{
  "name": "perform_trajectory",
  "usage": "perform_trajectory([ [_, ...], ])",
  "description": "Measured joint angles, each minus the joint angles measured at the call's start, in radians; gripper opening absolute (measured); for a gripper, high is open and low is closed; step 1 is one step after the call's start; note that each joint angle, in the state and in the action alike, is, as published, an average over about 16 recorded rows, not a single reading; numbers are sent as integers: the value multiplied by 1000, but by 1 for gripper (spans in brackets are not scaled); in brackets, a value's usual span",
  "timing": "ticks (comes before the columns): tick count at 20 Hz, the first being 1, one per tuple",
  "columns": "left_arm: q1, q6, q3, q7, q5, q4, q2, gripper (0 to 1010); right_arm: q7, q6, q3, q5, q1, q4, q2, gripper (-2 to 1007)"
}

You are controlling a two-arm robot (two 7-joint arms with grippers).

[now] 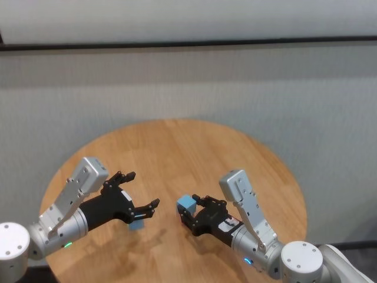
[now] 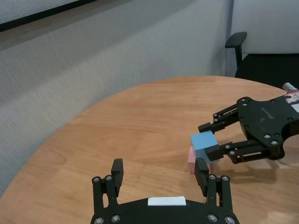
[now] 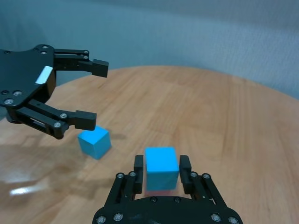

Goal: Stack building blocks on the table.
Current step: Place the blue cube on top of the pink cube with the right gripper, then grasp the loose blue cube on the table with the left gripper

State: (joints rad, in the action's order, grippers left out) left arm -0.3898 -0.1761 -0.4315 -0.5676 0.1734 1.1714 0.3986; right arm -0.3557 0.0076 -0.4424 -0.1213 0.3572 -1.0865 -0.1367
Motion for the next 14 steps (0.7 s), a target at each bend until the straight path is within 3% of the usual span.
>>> perform_trajectory([
  [7, 0, 0, 0, 0, 0, 0, 0, 1003, 5, -5, 10, 0, -1, -9, 3, 667],
  [14, 0, 0, 0, 0, 0, 0, 0, 1003, 15, -10, 34, -13, -5, -38, -2, 884],
])
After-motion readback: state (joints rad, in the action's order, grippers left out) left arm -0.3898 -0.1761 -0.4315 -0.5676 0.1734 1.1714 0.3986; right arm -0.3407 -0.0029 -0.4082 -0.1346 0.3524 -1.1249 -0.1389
